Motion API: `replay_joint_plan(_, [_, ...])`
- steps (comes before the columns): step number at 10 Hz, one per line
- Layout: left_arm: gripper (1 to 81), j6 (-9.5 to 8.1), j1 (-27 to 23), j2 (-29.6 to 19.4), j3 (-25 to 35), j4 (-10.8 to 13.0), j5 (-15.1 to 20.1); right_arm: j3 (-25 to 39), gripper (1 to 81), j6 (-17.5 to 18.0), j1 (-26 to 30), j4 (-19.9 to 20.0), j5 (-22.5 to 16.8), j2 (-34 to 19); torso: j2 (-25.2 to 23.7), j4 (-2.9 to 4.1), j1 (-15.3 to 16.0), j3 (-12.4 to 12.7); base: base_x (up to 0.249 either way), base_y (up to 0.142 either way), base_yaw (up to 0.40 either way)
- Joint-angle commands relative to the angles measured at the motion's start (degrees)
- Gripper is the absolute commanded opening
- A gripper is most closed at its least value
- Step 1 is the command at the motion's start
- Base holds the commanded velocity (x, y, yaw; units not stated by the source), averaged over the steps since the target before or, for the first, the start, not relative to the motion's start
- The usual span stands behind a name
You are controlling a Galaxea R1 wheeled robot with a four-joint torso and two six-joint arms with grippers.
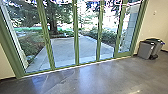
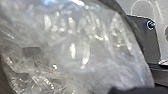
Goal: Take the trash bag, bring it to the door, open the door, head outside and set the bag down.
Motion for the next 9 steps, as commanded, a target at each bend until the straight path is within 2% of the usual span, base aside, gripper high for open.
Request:
replay_joint_plan(1, [1.0, -0.05, -2.83, -0.09, 0.11, 0.14, 3.38, 0.80, 81.1, -1.17, 2.12, -0.22, -3.76, 1.45, 0.00, 0.00, 0.00, 0.00, 0.000, 0.000, -0.260])
replay_joint_plan(9, [1.0, -0.05, -2.83, -0.27, 0.11, 0.14, 3.38, 0.89, 81.1, -1.17, 2.03, -0.22, -3.76, 1.45, 0.00, 0.00, 0.00, 0.00, 0.000, 0.000, -0.220])
